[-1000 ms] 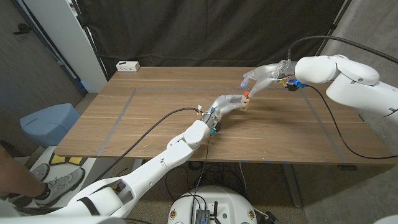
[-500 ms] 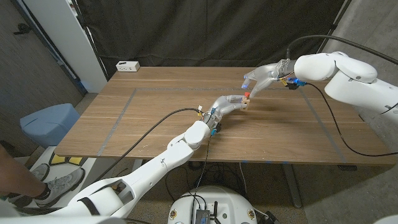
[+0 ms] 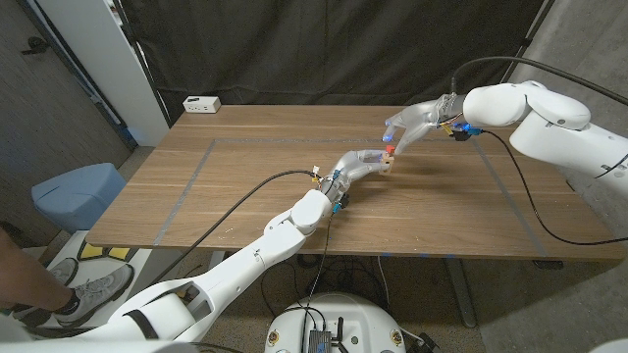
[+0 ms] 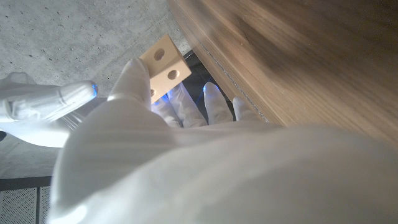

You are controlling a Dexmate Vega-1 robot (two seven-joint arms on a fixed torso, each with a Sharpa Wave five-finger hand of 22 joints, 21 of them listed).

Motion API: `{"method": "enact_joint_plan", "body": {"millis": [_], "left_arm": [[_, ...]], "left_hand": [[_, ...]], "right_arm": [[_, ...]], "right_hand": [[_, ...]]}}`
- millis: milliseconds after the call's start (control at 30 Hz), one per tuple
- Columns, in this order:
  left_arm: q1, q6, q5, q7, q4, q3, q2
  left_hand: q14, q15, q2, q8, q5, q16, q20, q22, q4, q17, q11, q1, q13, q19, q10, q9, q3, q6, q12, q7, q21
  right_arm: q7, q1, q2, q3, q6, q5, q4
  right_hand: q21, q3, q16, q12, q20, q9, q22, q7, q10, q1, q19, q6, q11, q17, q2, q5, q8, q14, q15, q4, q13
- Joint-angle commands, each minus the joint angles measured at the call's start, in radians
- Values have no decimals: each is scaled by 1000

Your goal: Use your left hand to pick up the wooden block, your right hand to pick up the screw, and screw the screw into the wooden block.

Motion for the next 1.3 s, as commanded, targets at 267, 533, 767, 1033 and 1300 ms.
{"method": "enact_joint_plan", "body": {"millis": [267,533,767,1033,1300], "left_arm": [[-2,2,-3,-3,5,1,-1],[-3,4,-1,-2,4,3,-2],[-6,5,-3,-5,8,4,-4],[-9,10,-5,-6,10,5,-6],[-12,14,-7,-11,13,7,-8]], "left_hand": [[10,-87,12,12,6,-5,6,4,3,2,-2,-3,2,0,11,3,4,31,3,12,5],[10,-87,12,13,6,-5,5,4,3,2,-2,-3,2,-1,11,3,4,32,3,10,5],[9,-86,11,12,6,-6,4,4,3,2,-2,-4,2,-1,11,3,4,31,3,13,5],[9,-87,13,12,6,-5,6,4,3,2,-2,-3,3,-1,12,3,4,30,3,13,5],[8,-86,14,12,6,-6,6,4,3,3,-2,-3,3,-1,12,3,5,31,3,12,5]], "right_arm": [[-9,-3,19,-6,16,-4,27],[-13,-3,21,-5,22,-3,35],[-17,-2,23,-7,28,-6,42],[-21,0,28,-10,42,-5,56],[-35,-8,31,-8,47,-6,61]], "right_hand": [[9,12,15,7,-35,9,2,6,22,16,26,34,1,5,5,-2,25,20,-16,4,3],[9,12,18,8,-56,15,2,11,34,22,42,59,5,5,8,-3,41,33,-22,5,3],[8,13,19,9,-72,20,1,19,43,29,52,83,3,5,14,-3,55,40,-28,5,3],[7,13,20,11,-80,25,1,23,53,36,60,102,0,6,17,-3,69,47,-33,4,3],[6,16,22,12,-87,32,1,25,67,46,70,136,-3,7,22,-3,90,56,-42,4,3]]}}
